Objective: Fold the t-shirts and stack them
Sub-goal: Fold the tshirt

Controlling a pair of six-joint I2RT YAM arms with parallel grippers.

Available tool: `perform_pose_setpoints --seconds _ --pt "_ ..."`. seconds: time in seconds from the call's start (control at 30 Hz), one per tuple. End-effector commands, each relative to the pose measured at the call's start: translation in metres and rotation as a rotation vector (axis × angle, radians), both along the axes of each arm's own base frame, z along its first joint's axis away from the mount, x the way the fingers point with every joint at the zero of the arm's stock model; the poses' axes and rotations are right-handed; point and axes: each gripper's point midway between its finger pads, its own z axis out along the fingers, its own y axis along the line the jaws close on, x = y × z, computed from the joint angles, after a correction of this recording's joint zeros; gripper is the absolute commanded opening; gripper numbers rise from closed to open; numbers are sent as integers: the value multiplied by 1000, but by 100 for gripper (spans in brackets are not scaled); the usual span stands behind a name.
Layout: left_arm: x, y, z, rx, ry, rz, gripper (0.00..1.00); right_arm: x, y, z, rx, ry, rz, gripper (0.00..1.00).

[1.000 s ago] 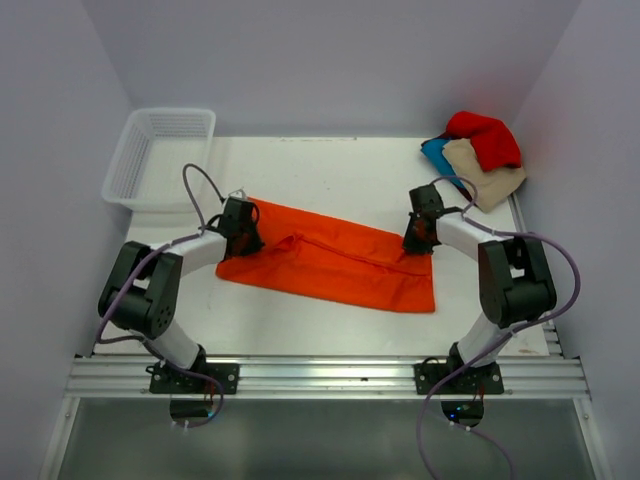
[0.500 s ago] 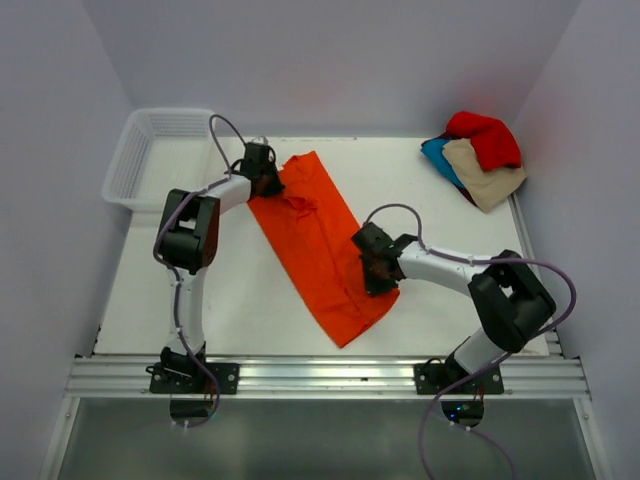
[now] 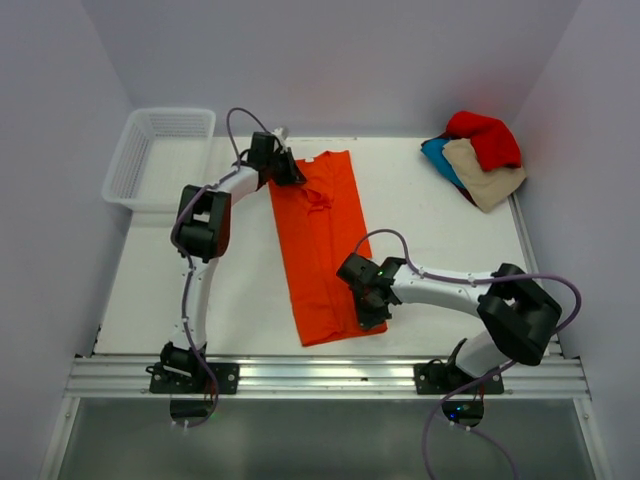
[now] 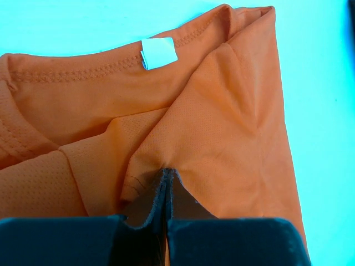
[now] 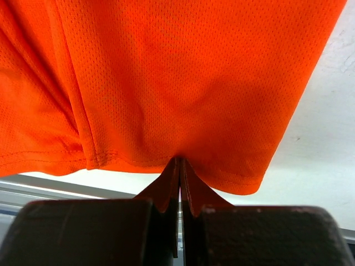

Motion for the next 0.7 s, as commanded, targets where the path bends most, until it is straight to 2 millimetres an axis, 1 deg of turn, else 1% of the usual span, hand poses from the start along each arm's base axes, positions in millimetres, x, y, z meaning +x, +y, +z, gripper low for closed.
perform_pose_setpoints --seconds 0.0,0.07,0.1,0.13,0.17,0.2,0.23,0.3,0.33,0.37,0.43,0.47,0.5,0.53,0.57,0.6,0.63,0.67 --pt "-27 -9 -42 -21 115 -109 0 -8 6 -9 13 38 -38 0" --pt "-34 -16 -47 -30 130 -134 0 -7 10 -13 21 34 -38 0" --pt "-36 -19 -47 -31 124 -143 0 -9 9 -18 10 44 -36 0" --pt "-36 -24 -45 -45 101 -165 0 -12 14 -20 27 60 -31 0" --pt "-40 -28 -46 -52 99 -179 0 -13 17 -21 38 65 -26 0" --pt "-40 -30 -44 -63 88 -184 0 -21 20 -25 51 96 -13 0" --pt "-37 -37 -36 -95 46 -207 0 -22 28 -25 81 99 -12 0" --pt "-42 -41 -35 -124 48 -216 0 -32 41 -23 121 112 33 0" --pt "-36 -47 -21 -159 -16 -244 0 -35 43 -21 121 111 45 0" --pt "-36 -48 -18 -169 -26 -253 0 -39 45 -19 123 114 53 0" --pt "-32 -48 -4 -163 -57 -246 0 -45 49 -13 132 107 74 0" --pt "-31 -47 0 -157 -66 -241 0 -45 49 -10 132 96 74 0" --pt "-29 -46 14 -153 -96 -242 0 -44 49 -7 127 82 76 0" --pt "-27 -46 20 -149 -113 -240 0 -41 44 -6 104 63 69 0" --pt "-25 -45 34 -151 -139 -241 0 -37 43 1 99 38 76 0" --pt "-24 -44 42 -151 -151 -237 0 -31 45 5 104 13 71 0" --pt "-23 -43 54 -161 -174 -240 5 -30 43 8 92 5 82 0" --pt "-25 -40 62 -166 -188 -240 23 -22 41 11 75 -37 82 0"
